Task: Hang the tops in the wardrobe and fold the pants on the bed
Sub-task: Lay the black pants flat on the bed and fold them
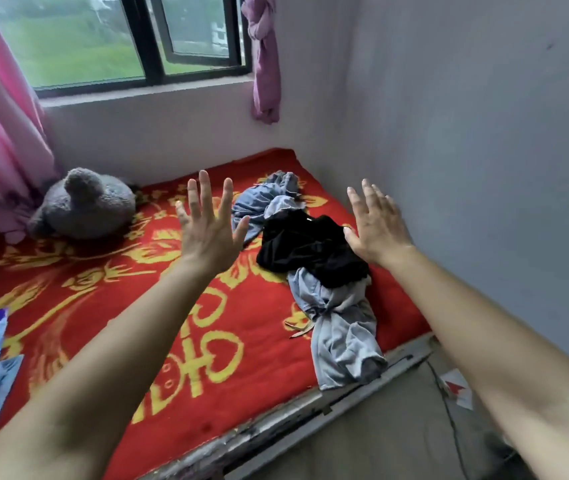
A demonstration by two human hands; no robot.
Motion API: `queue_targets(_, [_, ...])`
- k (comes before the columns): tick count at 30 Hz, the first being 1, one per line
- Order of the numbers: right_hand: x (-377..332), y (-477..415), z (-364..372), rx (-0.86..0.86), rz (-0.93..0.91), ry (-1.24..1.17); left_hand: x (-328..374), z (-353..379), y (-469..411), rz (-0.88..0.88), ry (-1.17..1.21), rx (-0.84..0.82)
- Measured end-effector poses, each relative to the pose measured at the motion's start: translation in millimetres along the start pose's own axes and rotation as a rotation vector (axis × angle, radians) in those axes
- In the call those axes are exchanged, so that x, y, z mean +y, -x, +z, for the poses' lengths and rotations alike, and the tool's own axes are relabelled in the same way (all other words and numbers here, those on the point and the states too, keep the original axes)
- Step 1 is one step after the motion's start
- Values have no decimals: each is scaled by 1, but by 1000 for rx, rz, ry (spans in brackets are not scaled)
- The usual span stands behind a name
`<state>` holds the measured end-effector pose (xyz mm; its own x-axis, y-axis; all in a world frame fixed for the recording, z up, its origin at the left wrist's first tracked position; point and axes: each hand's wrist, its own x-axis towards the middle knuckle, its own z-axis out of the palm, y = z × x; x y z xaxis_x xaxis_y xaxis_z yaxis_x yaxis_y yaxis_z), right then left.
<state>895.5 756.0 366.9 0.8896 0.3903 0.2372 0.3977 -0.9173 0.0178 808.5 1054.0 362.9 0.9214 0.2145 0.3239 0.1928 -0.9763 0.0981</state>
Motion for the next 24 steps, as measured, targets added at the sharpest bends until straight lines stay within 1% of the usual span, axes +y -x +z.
queue_targets(5, [76, -3, 51, -74, 131, 5, 71, 76, -46, 97, 75, -142])
queue_targets(10, [139, -40, 123, -185, 212, -28, 112, 154, -76, 156, 22, -287])
queue_targets(13, [161, -70, 167, -297, 210, -78, 121, 193, -97, 114, -15, -426])
queue_targets(16, [186, -107, 202, -379, 159, -108, 127, 225, -122, 55, -9, -555])
queue_targets(20, [216, -160, 243, -445, 158, -154, 142, 262, -152, 8, -15, -604])
queue_targets(24, [230, -181, 289, -569, 152, -180, 163, 304, -162, -5, -5, -686])
